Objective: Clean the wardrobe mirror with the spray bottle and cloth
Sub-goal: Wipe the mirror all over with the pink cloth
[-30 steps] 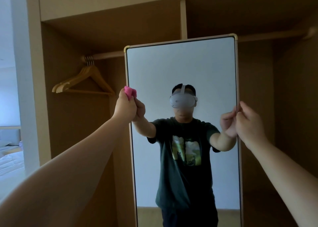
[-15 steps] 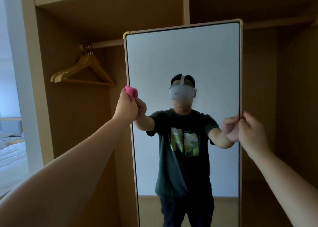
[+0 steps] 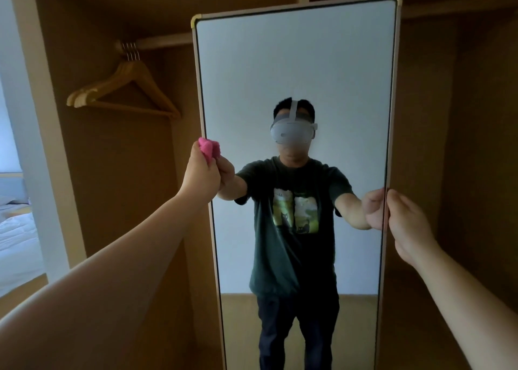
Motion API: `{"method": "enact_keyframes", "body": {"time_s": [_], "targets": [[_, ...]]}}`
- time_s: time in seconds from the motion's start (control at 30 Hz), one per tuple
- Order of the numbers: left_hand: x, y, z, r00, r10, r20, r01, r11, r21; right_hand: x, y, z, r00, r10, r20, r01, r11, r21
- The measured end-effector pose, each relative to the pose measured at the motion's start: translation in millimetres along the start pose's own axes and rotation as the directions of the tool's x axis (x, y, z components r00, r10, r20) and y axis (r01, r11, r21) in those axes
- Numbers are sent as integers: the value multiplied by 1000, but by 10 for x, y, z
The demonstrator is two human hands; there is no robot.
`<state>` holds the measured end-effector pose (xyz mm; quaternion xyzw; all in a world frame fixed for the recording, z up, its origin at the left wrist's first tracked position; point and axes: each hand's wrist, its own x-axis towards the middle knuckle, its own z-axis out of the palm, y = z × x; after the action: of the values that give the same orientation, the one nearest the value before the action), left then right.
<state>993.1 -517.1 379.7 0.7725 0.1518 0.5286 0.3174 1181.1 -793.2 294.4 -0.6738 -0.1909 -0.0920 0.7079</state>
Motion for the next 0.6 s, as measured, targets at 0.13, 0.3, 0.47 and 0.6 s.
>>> {"method": "enact_keyframes", "body": {"time_s": [0.13,0.3,0.47,0.6], "targets": [[-101,-63,27,1000,-29,9,28,999,33,-120,63,-26,998,22,65,-24,999,32],[-233,-141,43,999,-19,27,18,999,48,-135,104,-29,997,21,72,-27,995,95],[-361,-294,76,998,-24,52,23,999,23,-169,147,-57,994,8,113,-14,998,54],[-501,-433,102,996,-41,83,41,999,7,-203,253,-65,995,-34,91,41,996,-84]]}}
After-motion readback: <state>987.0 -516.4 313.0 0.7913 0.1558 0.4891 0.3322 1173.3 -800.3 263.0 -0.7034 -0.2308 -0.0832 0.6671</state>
